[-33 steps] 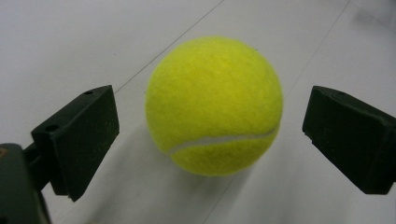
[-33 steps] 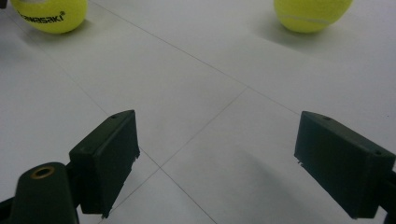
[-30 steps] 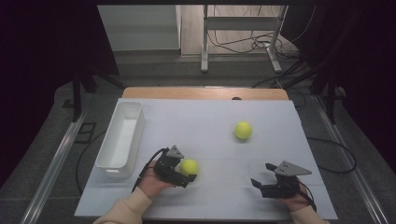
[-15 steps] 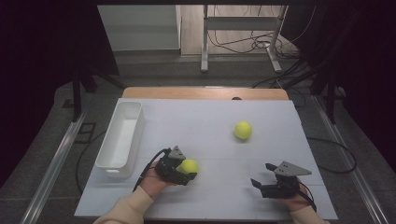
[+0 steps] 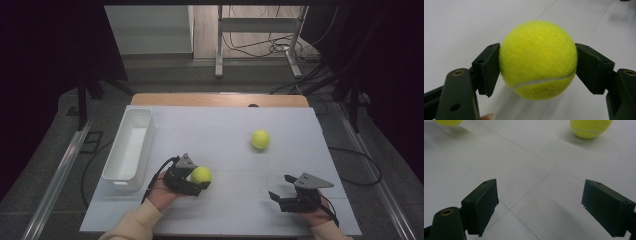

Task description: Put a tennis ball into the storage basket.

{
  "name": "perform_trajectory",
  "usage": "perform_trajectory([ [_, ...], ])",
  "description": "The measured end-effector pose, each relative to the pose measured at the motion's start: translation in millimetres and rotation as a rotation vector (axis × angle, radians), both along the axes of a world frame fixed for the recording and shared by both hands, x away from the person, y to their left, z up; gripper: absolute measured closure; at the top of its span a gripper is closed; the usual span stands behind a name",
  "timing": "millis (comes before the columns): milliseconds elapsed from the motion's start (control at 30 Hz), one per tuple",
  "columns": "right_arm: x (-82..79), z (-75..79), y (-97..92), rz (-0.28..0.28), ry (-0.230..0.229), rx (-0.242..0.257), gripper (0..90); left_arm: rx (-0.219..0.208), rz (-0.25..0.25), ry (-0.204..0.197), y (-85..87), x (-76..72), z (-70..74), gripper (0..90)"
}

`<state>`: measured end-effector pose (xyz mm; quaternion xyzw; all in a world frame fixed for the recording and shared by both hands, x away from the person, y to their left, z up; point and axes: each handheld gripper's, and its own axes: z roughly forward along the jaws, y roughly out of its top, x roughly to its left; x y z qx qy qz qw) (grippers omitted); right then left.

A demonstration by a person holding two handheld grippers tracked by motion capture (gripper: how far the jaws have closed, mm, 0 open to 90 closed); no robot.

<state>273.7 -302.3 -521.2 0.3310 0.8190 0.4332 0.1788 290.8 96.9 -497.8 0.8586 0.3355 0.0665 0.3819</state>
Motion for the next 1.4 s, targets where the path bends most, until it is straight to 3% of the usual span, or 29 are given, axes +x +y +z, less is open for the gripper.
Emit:
perform_trajectory([
  [1400, 0.3, -0.2, -0.2, -0.001, -0.002, -0.003, 14.0, -0.102, 0.064, -0.118, 21.6, 3.4, 44.2, 26.1],
])
